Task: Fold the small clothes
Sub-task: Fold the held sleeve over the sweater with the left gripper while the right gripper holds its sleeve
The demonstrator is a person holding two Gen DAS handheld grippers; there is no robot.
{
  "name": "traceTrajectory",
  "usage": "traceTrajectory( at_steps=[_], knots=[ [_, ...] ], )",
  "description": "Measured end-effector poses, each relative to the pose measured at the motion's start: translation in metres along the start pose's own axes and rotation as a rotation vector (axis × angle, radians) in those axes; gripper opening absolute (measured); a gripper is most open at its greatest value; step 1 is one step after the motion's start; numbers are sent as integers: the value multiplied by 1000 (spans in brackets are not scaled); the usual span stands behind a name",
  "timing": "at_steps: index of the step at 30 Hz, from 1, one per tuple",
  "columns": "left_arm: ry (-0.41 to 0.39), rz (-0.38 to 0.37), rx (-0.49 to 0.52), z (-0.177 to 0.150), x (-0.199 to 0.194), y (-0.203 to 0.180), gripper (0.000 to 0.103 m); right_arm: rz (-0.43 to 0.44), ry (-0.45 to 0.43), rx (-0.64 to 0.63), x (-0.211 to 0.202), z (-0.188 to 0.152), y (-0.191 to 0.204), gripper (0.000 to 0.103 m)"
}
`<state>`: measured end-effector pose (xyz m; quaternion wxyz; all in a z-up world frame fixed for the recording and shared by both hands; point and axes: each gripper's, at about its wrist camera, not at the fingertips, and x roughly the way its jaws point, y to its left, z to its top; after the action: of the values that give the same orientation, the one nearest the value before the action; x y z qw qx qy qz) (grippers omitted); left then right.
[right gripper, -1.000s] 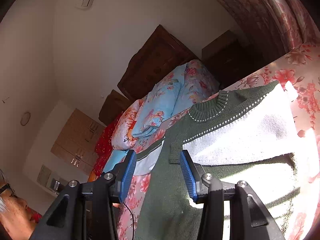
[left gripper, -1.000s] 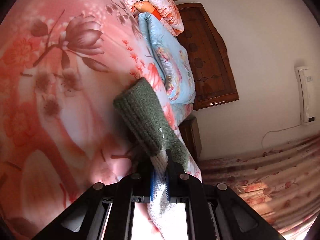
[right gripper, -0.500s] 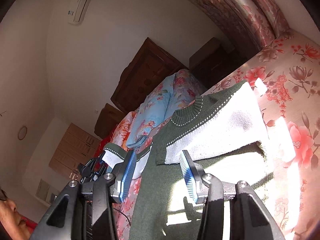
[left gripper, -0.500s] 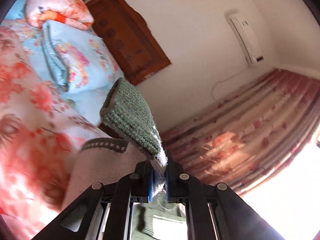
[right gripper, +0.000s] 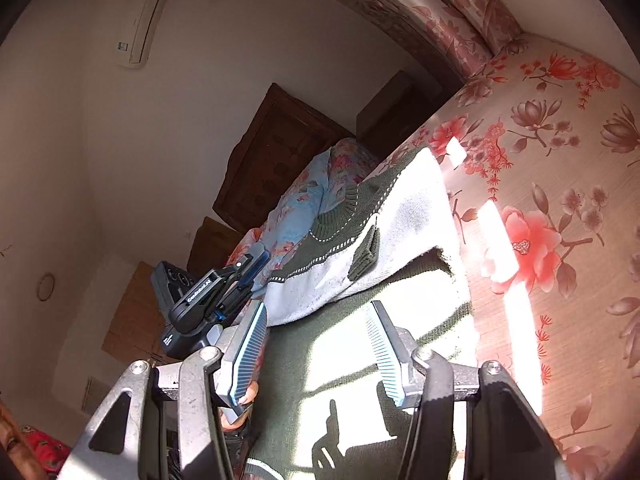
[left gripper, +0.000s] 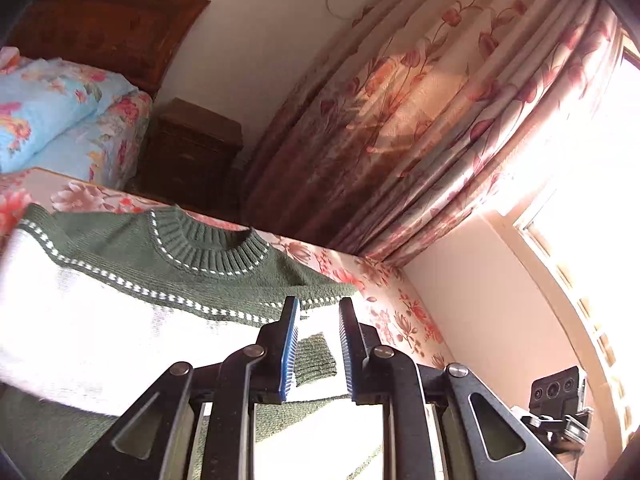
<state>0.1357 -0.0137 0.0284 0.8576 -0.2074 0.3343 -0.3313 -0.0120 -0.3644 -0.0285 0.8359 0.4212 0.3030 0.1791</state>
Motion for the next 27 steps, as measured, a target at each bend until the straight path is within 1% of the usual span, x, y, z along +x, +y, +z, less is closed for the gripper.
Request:
traceTrajectory(
  at_steps=[1,3,4,5,7,8,10,11,12,13,14,15,16,18,20,21,22,23,24,25,26,27],
  knots=[
    [-35,19,-2,1,-18,4,103,2,7,9,3,2,-3,54],
    [-124,81,-4,3,-54,10,103,16,23,16,13,9,-5,54],
    [-162,101,-10,4,-70,22,103,15,40,13,22,14,-5,55],
    [-183,116,-15,6,-84,27,103,15,65,18,33,19,-5,55],
    [-211,143,-47,16,-108,45,103,48,112,53,59,33,-8,55],
    [-219,156,-66,18,-118,55,103,55,142,74,75,40,-12,55],
    [-235,186,-98,18,-136,73,103,34,184,97,106,55,-20,55],
    [-246,206,-113,19,-144,82,103,14,215,112,122,61,-25,55],
    [-256,222,-127,17,-152,92,103,-37,236,118,135,64,-29,55],
    [-264,238,-140,15,-158,100,103,-70,260,113,147,65,-33,55],
    [-272,260,-152,12,-167,109,103,-79,294,118,159,66,-37,55],
    [-277,285,-162,9,-174,118,103,-99,310,142,166,64,-42,55],
    [-280,305,-170,5,-180,127,103,-104,311,155,171,62,-44,55],
    [-283,345,-186,-2,-190,143,103,-110,333,134,182,60,-43,55],
    [-285,368,-217,-9,-196,159,103,-131,309,108,189,59,-40,53],
    [-283,368,-239,-12,-198,167,103,-139,299,100,193,60,-38,51],
    [-279,368,-259,-14,-199,173,103,-156,291,98,198,61,-38,44],
    [-279,368,-276,-16,-201,179,103,-182,294,93,202,62,-38,30],
    [-282,371,-286,-18,-202,184,103,-198,311,86,210,64,-39,24],
    [-285,375,-293,-20,-203,187,103,-199,328,86,215,64,-40,16],
    [-289,380,-298,-21,-204,189,103,-191,328,98,216,64,-42,13],
    [-291,385,-301,-22,-205,191,103,-184,319,102,215,64,-43,12]
  ],
)
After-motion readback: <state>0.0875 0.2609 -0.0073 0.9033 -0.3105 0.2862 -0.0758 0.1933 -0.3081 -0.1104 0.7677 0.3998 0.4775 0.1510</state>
